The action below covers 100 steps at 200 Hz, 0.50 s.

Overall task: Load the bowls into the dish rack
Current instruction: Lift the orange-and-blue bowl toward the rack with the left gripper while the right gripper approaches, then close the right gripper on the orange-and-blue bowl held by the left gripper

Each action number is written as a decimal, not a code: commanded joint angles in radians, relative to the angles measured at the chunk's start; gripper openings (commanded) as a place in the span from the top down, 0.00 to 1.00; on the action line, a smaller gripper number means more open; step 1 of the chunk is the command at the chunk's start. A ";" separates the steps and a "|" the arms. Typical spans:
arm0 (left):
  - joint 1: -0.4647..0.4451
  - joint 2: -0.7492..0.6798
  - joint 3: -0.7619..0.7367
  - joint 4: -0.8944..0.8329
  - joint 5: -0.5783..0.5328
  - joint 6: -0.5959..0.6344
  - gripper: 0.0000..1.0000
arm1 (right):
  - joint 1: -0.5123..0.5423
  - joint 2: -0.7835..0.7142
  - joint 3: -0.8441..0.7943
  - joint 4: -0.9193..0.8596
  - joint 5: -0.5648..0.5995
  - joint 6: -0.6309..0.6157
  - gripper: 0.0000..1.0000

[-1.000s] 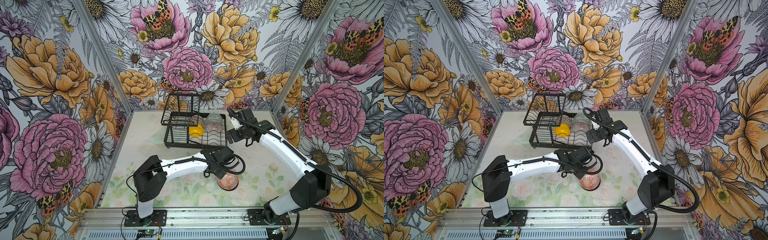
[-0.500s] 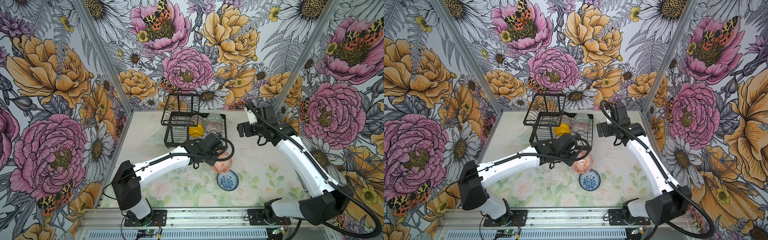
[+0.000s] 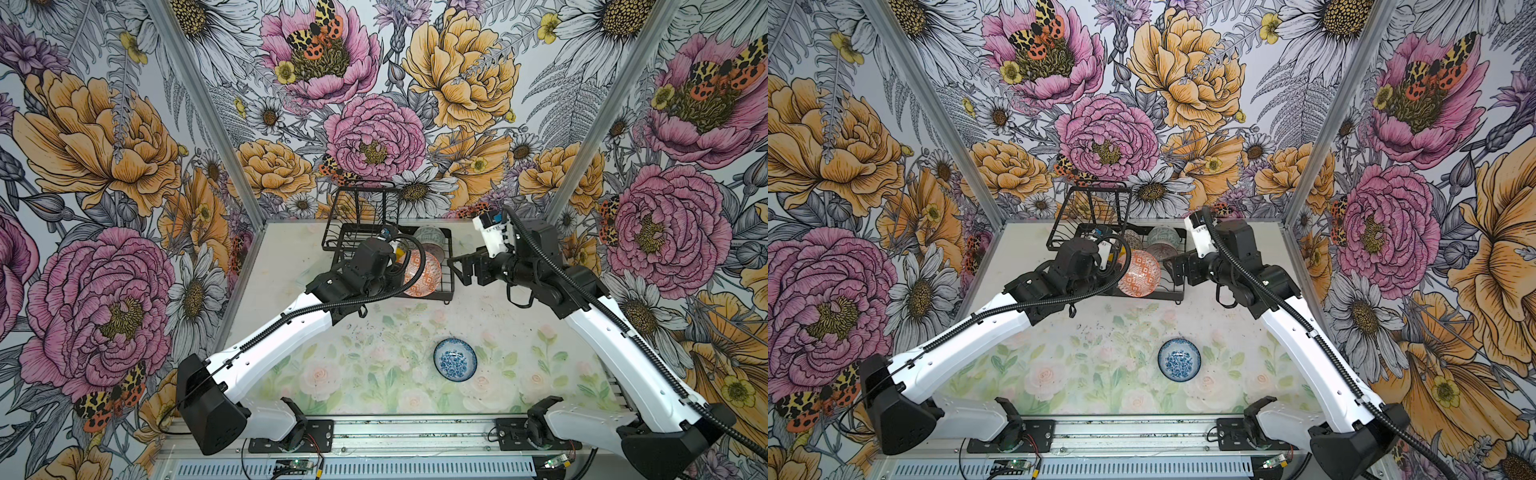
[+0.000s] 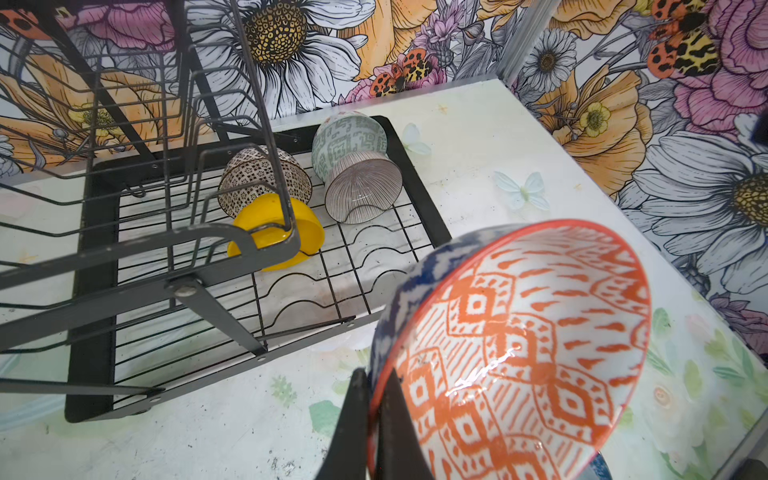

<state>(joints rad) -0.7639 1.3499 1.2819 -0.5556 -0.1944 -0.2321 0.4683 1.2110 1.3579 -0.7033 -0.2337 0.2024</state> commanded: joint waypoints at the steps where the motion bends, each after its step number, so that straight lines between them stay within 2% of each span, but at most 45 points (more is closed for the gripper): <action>1: 0.012 -0.015 -0.007 0.094 0.000 -0.022 1.00 | 0.034 0.058 -0.006 0.100 -0.001 0.072 0.02; 73: 0.026 0.015 0.004 0.141 0.028 -0.006 1.00 | 0.059 0.194 0.033 0.135 0.080 0.114 0.13; 100: 0.030 0.038 0.018 0.145 0.036 0.002 1.00 | 0.070 0.213 0.035 0.150 0.095 0.129 0.27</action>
<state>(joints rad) -0.7433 1.3685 1.2732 -0.4854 -0.1898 -0.2352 0.5251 1.4097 1.3582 -0.5941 -0.1707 0.3050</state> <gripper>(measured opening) 0.061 0.795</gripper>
